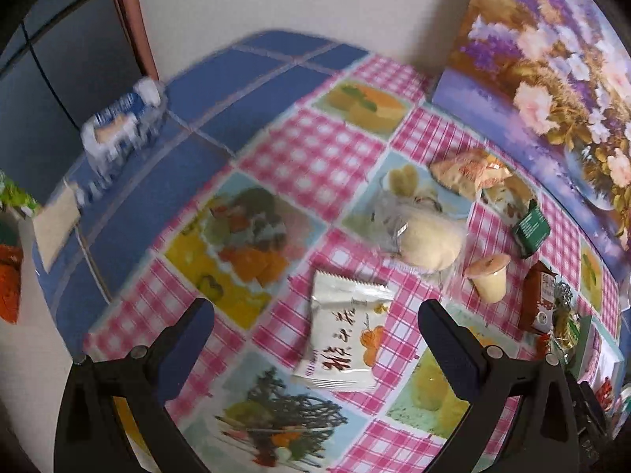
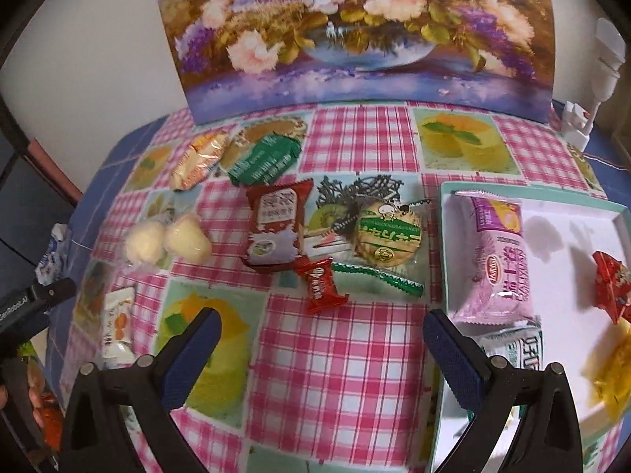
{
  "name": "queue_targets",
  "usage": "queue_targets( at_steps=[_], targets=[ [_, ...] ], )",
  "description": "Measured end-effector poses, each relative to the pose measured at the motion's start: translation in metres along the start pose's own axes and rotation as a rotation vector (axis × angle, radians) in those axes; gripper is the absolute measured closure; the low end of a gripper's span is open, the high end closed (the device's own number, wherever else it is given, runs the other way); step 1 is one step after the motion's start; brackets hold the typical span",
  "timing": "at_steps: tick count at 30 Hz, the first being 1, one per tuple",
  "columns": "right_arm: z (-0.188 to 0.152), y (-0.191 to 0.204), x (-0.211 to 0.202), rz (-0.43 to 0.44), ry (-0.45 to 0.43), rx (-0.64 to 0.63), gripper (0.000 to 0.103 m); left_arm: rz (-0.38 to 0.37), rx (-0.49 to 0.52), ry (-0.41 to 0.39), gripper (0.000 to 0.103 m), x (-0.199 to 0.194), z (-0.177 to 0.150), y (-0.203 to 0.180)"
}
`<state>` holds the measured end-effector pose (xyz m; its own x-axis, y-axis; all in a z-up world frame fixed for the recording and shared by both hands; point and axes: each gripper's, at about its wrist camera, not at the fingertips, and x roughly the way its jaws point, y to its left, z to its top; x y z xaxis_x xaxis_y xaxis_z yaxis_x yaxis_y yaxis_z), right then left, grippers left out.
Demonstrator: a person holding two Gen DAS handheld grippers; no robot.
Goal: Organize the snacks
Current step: 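Grasp the white cake pack with the left tool while the right tool grasps the small red candy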
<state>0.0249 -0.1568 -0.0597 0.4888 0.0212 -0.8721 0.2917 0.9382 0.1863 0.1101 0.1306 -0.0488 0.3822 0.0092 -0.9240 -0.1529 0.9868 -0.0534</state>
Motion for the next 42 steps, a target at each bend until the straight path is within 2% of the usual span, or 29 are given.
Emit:
queue_targets(
  at_steps=[12,14,16,19,21,23,26,34,36,42],
  targets=[
    [0.009,0.003,0.039,-0.046,0.023,-0.078,0.001,0.000,0.010,0.121,0.001,0.042,-0.010,-0.012],
    [0.010,0.002,0.044,-0.048,0.034,-0.077,0.008,0.001,0.016,0.129,0.003,0.045,-0.012,-0.013],
    [0.010,0.003,0.047,-0.060,0.028,-0.084,0.015,-0.001,0.023,0.140,0.010,0.047,-0.013,-0.015],
    [0.012,0.005,0.047,-0.063,0.014,-0.104,0.025,0.004,0.030,0.157,0.024,0.053,-0.013,-0.018],
    [0.013,0.007,0.047,-0.061,0.007,-0.112,0.034,0.009,0.036,0.168,0.038,0.058,-0.014,-0.020],
    [0.014,0.009,0.048,-0.073,0.007,-0.128,0.041,0.013,0.041,0.176,0.046,0.062,-0.017,-0.022],
    [0.014,0.011,0.052,-0.073,0.014,-0.140,0.047,0.013,0.053,0.168,0.048,0.063,-0.017,-0.025],
    [0.010,0.010,0.054,-0.085,0.006,-0.170,0.071,-0.016,0.068,0.144,0.050,0.057,-0.015,-0.028],
    [0.010,0.009,0.054,-0.089,0.002,-0.172,0.074,-0.018,0.066,0.134,0.050,0.051,-0.013,-0.027],
    [0.009,0.001,0.050,-0.076,-0.006,-0.147,0.075,-0.032,0.054,0.093,0.050,0.033,-0.004,-0.023]
  ],
)
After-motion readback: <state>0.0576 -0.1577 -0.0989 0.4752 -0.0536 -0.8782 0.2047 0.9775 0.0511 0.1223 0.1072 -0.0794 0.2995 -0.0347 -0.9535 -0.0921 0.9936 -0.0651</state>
